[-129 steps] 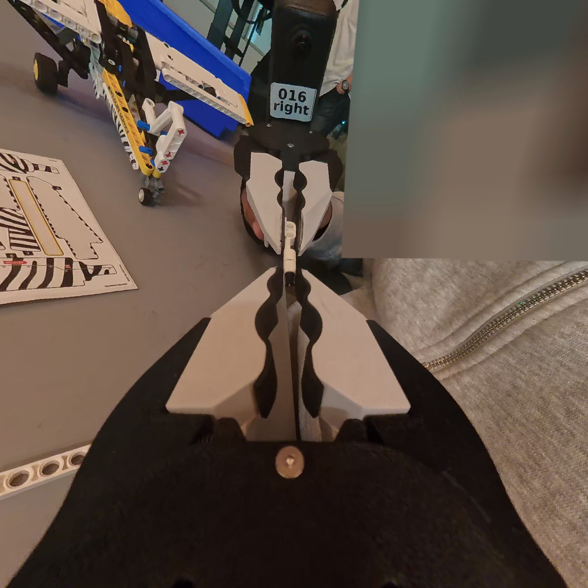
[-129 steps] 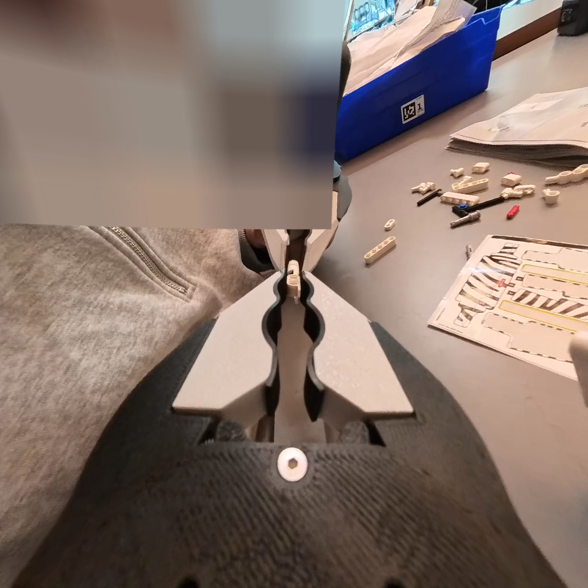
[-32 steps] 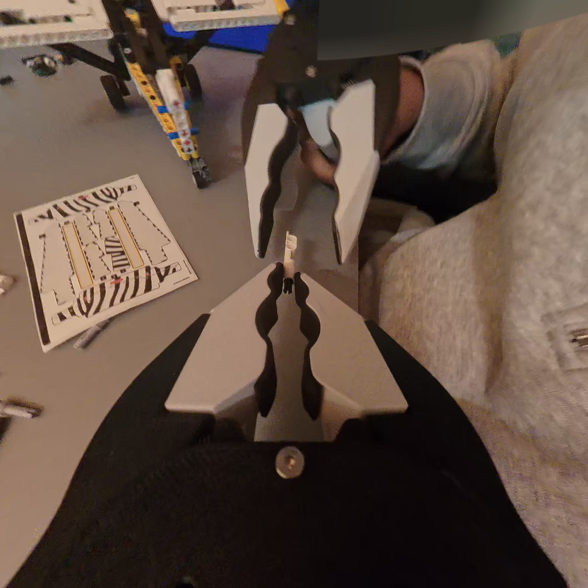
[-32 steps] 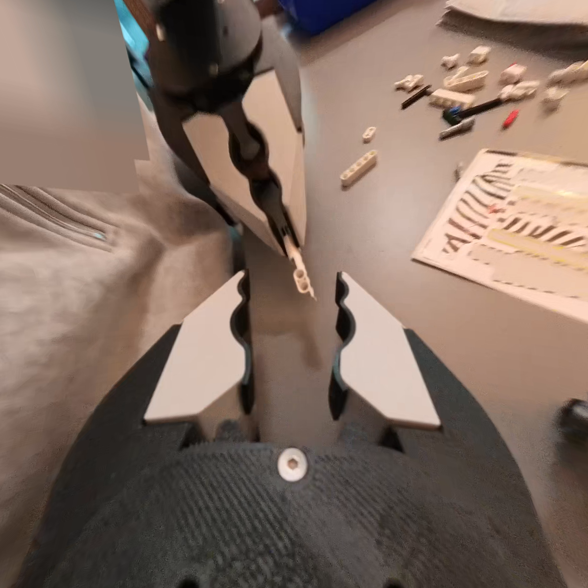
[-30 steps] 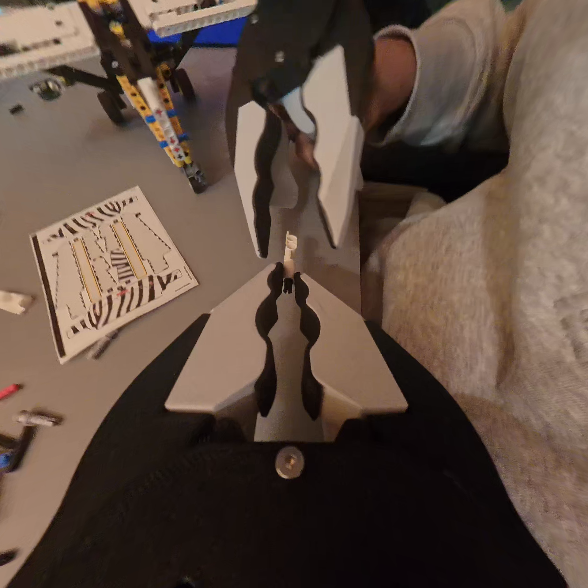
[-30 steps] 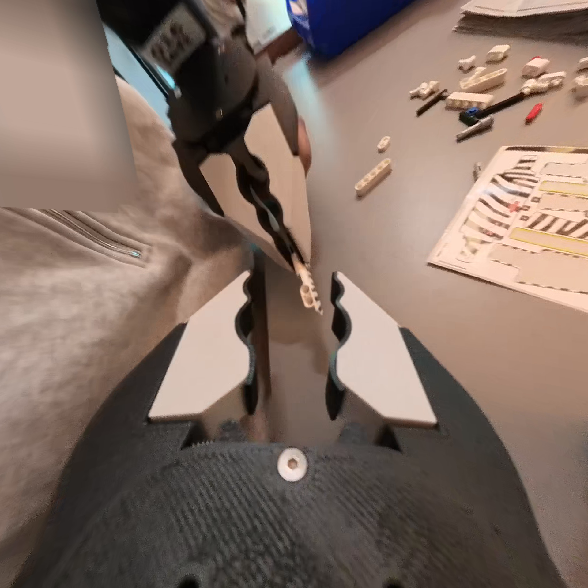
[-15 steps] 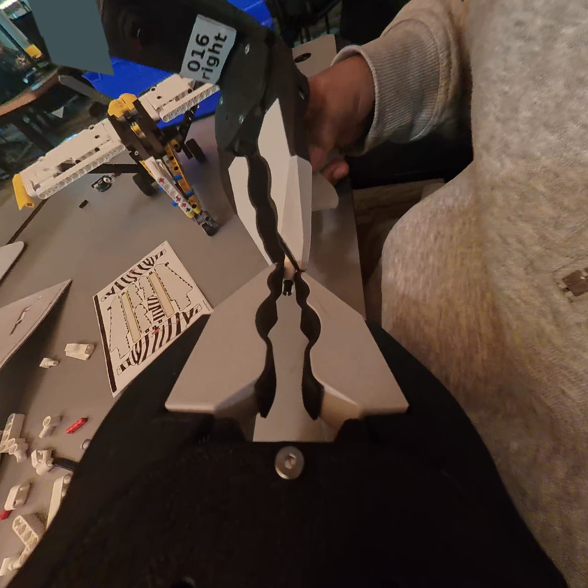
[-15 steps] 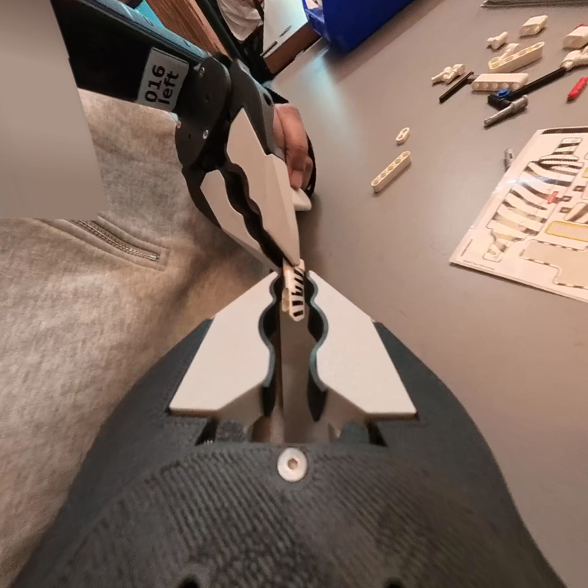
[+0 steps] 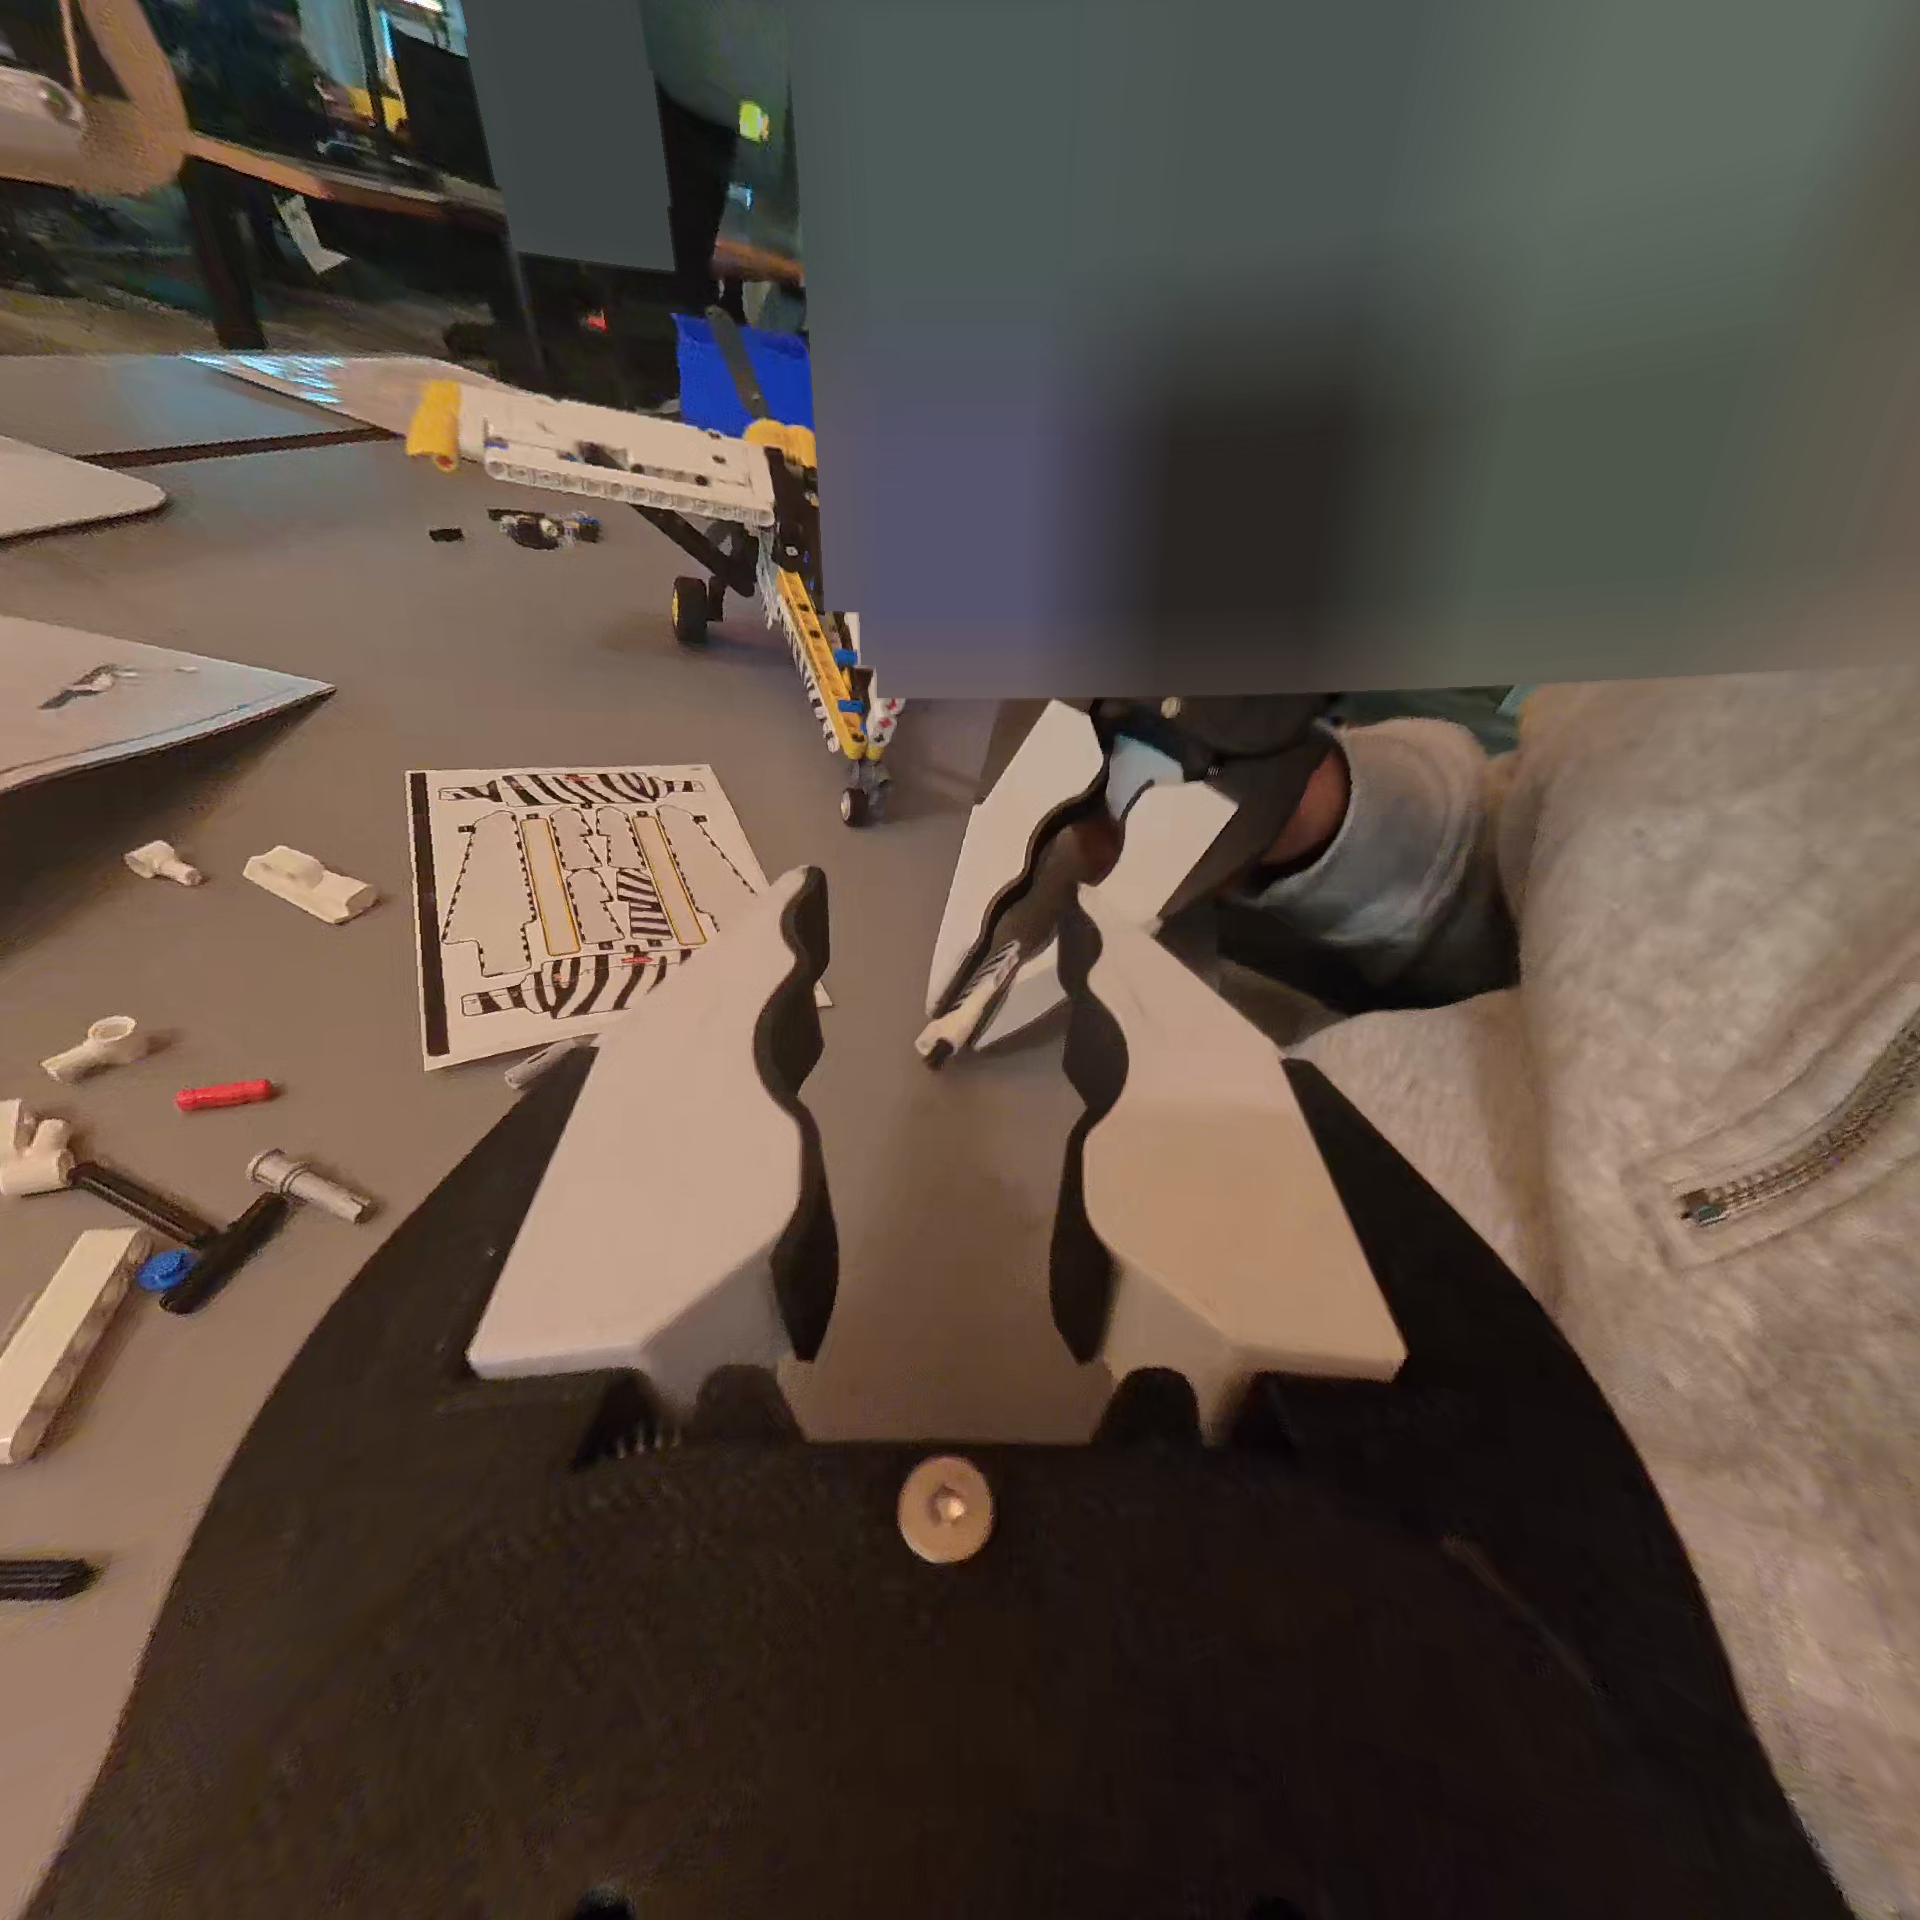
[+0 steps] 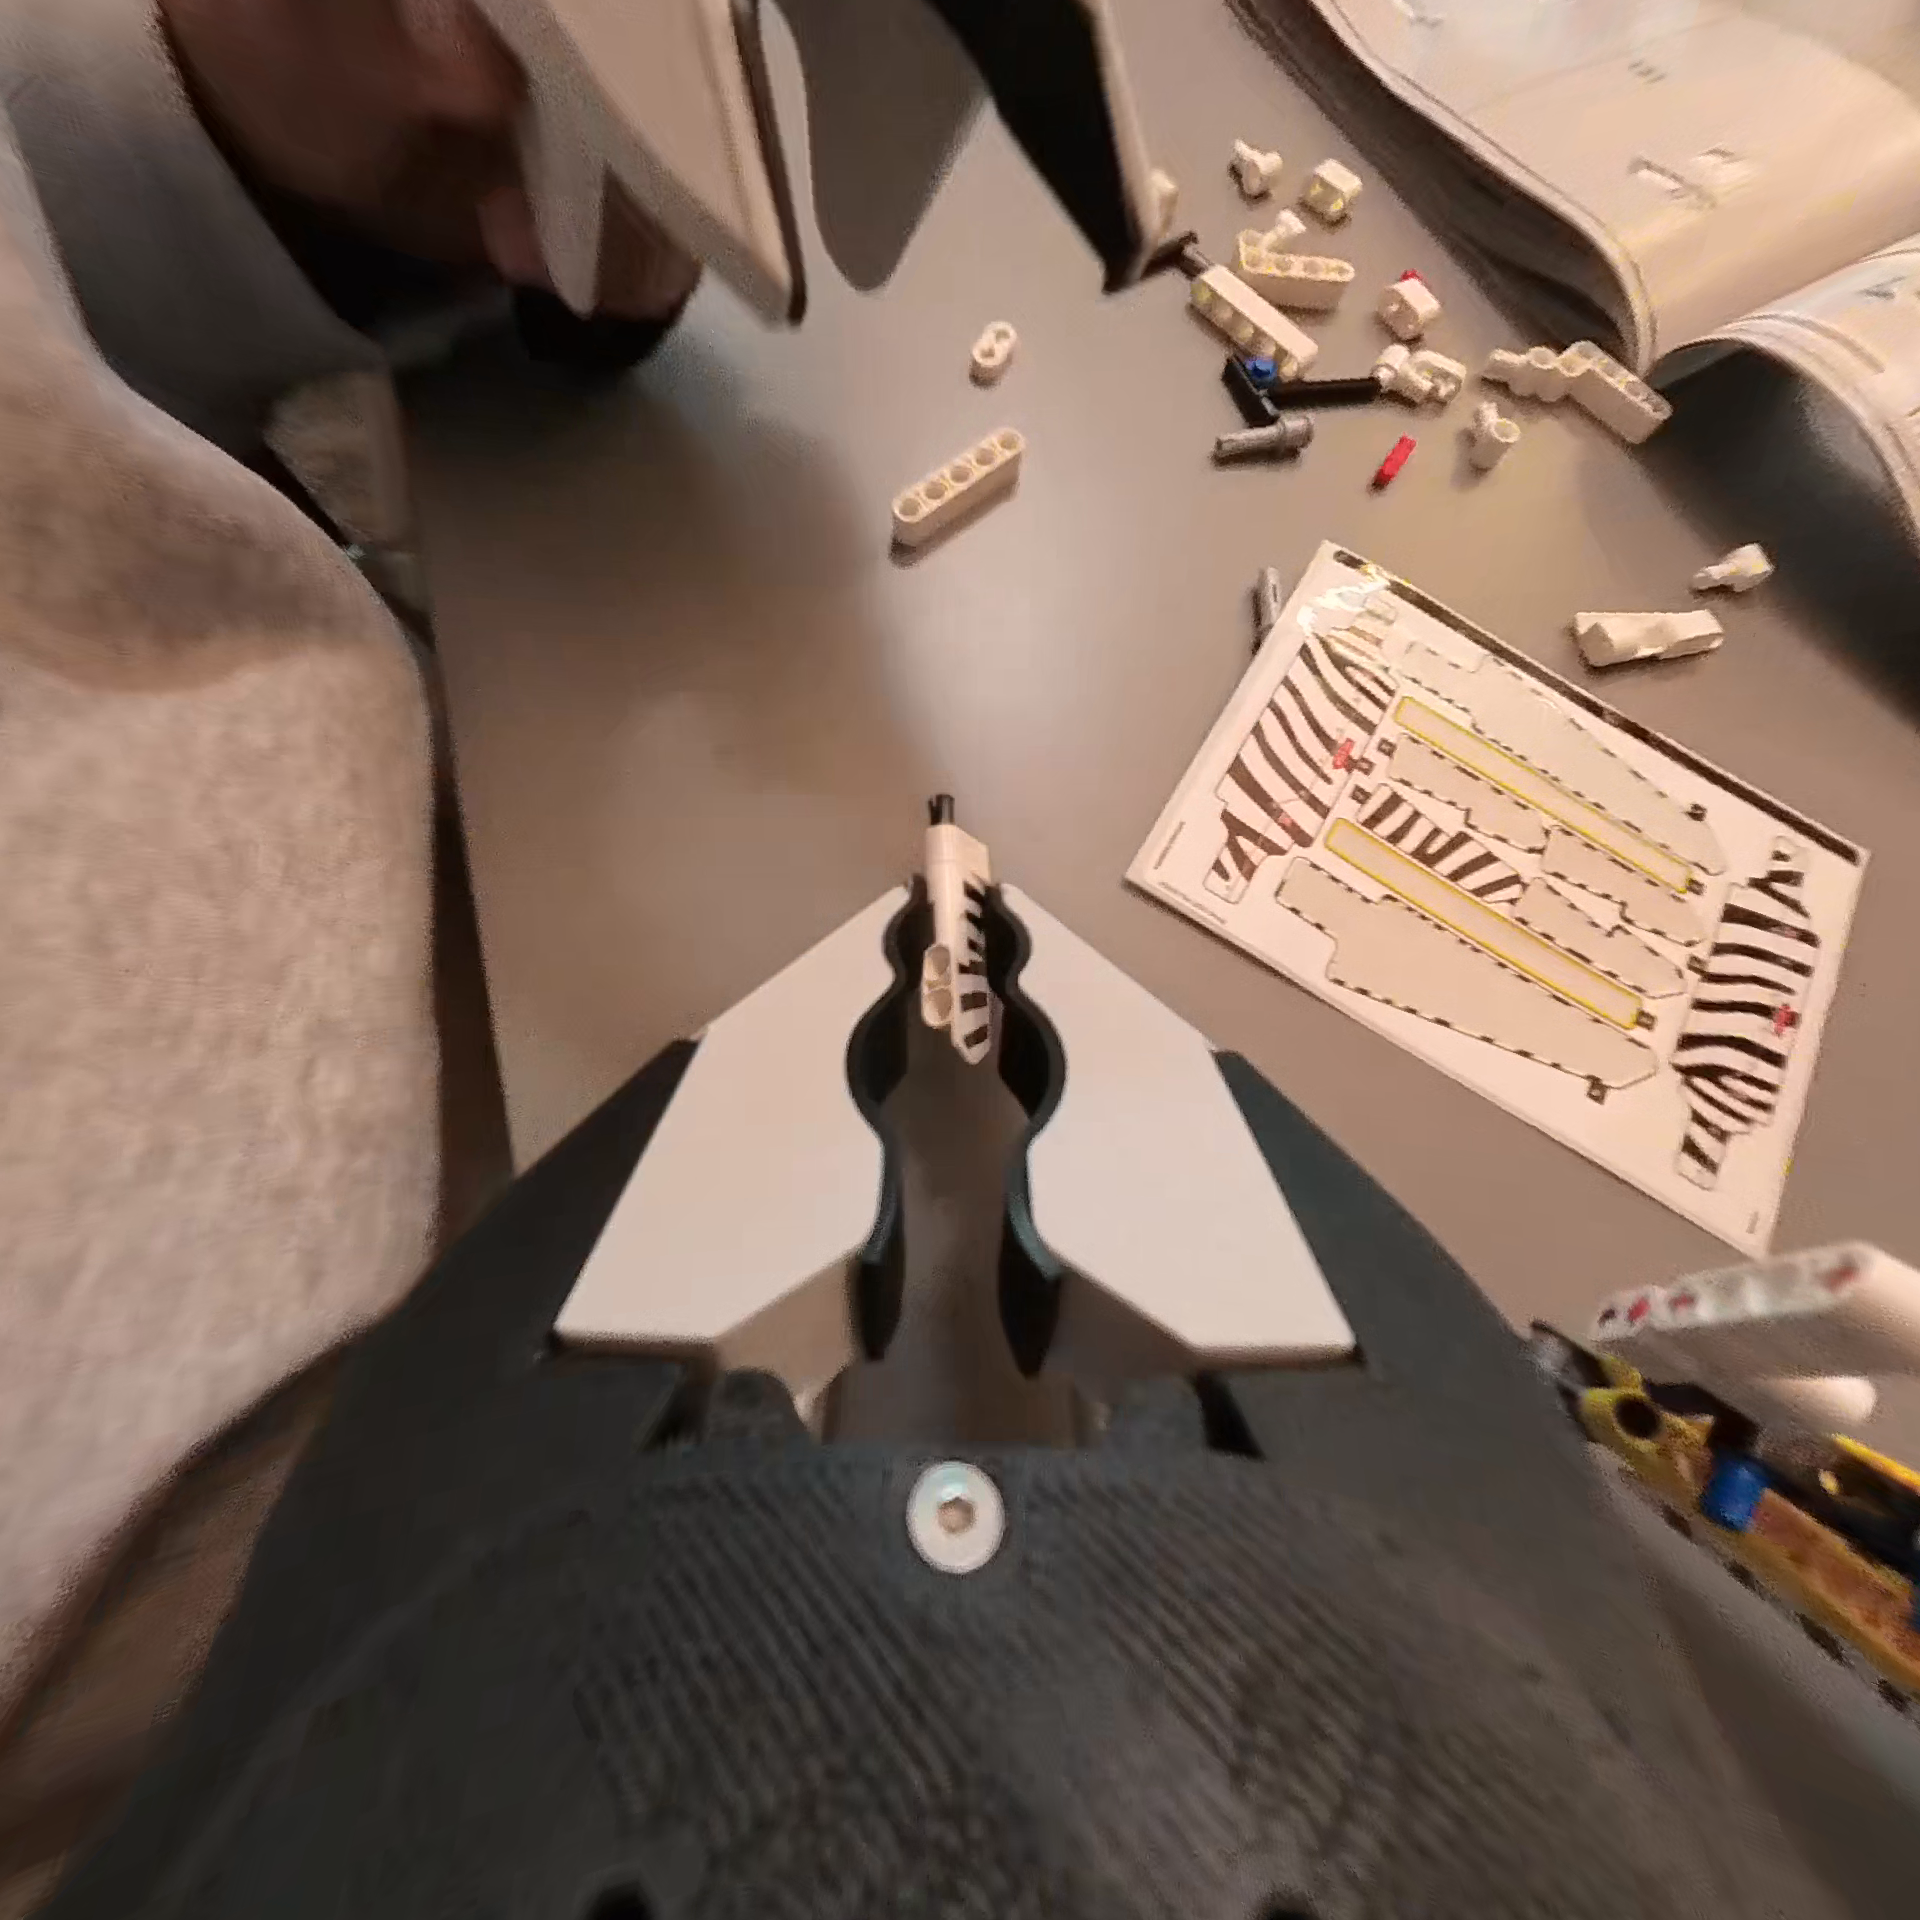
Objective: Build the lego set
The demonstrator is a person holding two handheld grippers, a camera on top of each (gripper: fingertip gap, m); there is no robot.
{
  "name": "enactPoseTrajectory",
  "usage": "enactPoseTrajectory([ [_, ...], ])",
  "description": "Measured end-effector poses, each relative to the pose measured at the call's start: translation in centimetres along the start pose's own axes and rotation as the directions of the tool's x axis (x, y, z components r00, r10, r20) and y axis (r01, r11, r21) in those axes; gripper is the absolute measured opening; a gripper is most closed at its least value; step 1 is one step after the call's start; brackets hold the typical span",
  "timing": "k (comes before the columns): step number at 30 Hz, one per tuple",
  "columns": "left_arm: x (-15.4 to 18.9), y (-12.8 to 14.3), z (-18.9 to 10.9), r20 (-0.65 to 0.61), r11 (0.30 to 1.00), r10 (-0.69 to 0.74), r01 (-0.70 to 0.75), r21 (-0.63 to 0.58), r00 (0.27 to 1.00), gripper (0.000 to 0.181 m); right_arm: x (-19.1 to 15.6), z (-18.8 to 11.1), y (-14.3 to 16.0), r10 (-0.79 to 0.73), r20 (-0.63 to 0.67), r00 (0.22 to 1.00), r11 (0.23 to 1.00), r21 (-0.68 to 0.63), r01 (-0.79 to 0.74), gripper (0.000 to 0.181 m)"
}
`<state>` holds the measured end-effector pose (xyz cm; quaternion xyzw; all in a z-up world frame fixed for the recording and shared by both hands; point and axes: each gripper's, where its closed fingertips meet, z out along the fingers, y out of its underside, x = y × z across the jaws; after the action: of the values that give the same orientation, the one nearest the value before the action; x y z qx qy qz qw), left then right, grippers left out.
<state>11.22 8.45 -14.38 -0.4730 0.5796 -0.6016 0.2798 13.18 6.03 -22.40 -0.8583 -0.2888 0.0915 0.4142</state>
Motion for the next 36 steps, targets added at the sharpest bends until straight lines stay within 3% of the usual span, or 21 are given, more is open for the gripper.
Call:
enactPoseTrajectory([
  [5, -0.3, -0.5, -0.2, -0.024, 0.998, -0.047, 0.047, 0.039, 0.999, 0.043, 0.9, 0.8, 0.3, -0.040, -0.065, 0.997, 0.999, -0.022, 0.039, 0.008],
  [17, -0.3, -1.0, -0.7, -0.064, 0.991, -0.086, 0.092, 0.092, 0.994, 0.045, 0.8, 0.6, -0.1, -0.020, -0.044, 0.999, 1.000, 0.012, 0.020, 0.024],
  [22, -0.4, -1.3, -0.9, -0.087, 0.985, -0.118, 0.128, 0.117, 0.989, 0.046, 2.4, -1.5, -2.0, 0.069, -0.104, 0.992, 0.981, 0.185, -0.049, 0.027],
  [26, -0.5, -1.6, -1.1, -0.110, 0.976, -0.153, 0.168, 0.138, 0.982, 0.049, 4.2, -4.6, -3.7, 0.187, -0.143, 0.972, 0.906, 0.407, -0.115, 0.030],
  [30, -0.3, -1.9, -1.2, -0.124, 0.971, -0.159, 0.178, 0.162, 0.979, 0.051, 4.4, -7.3, -4.8, 0.196, -0.157, 0.968, 0.822, 0.565, -0.074, 0.029],
  [33, -0.2, -2.0, -1.2, -0.136, 0.966, -0.170, 0.192, 0.172, 0.976, 0.054, 4.4, -8.3, -5.1, 0.196, -0.160, 0.968, 0.782, 0.620, -0.056, 0.031],
  [36, -0.1, -2.1, -1.4, -0.153, 0.960, -0.182, 0.210, 0.188, 0.971, 0.055, 4.1, -8.2, -5.2, 0.167, -0.208, 0.964, 0.794, 0.609, -0.007, 0.032],
])
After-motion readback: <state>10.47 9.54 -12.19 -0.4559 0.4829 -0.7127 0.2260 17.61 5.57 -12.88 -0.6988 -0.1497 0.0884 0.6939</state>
